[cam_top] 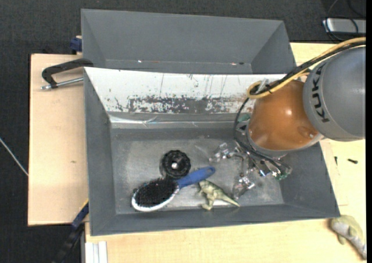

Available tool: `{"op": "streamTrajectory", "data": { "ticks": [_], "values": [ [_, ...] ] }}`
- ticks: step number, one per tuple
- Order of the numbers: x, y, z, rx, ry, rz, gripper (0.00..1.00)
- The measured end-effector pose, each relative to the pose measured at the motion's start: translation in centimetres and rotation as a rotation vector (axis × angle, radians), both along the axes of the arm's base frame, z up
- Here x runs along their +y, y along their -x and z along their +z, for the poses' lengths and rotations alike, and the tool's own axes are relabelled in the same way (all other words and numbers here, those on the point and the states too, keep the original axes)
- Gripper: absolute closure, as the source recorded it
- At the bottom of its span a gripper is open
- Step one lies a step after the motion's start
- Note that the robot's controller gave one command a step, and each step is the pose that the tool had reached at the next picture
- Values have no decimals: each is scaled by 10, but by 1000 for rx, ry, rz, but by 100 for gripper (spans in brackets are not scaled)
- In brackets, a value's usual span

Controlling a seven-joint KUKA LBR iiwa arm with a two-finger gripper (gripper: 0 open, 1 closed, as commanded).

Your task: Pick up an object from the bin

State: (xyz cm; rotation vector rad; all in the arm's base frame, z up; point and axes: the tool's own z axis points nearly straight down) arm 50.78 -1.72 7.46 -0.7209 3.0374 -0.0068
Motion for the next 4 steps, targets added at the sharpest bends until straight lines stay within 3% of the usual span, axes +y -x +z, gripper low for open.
{"op": "streamTrajectory", "data": {
  "ticks": [1, 2, 3, 4],
  "values": [
    [93, -7, 0, 2, 3, 131, 0],
    [141, -7, 3, 9, 1, 169, 0],
    [213, -20, 0, 13, 0, 282, 0],
    [212, -24, 2, -2, -1, 278, 100]
  ]
}}
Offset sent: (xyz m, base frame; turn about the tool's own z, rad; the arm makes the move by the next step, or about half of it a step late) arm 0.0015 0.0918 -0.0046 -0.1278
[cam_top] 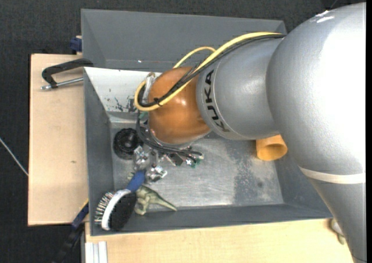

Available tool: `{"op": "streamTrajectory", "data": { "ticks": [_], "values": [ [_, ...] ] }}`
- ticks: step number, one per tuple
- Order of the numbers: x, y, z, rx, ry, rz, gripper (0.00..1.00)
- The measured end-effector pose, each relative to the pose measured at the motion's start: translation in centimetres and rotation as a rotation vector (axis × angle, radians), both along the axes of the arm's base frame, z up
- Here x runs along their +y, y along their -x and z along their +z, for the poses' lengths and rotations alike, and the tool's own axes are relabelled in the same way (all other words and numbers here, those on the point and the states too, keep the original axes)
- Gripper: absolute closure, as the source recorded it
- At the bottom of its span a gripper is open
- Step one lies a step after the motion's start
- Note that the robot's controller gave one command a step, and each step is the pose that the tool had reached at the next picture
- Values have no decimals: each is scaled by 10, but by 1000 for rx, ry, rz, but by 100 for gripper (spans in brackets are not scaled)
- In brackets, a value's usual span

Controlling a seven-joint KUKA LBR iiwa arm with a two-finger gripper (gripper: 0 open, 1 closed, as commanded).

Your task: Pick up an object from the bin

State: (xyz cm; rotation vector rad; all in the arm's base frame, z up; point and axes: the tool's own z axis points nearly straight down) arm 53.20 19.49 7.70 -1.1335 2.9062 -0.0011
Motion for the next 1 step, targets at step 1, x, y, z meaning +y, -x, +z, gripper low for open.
{"op": "streamTrajectory", "data": {
  "ticks": [1],
  "values": [
    [-2, 11, 148, 7, 2, 38, 100]
  ]
}}
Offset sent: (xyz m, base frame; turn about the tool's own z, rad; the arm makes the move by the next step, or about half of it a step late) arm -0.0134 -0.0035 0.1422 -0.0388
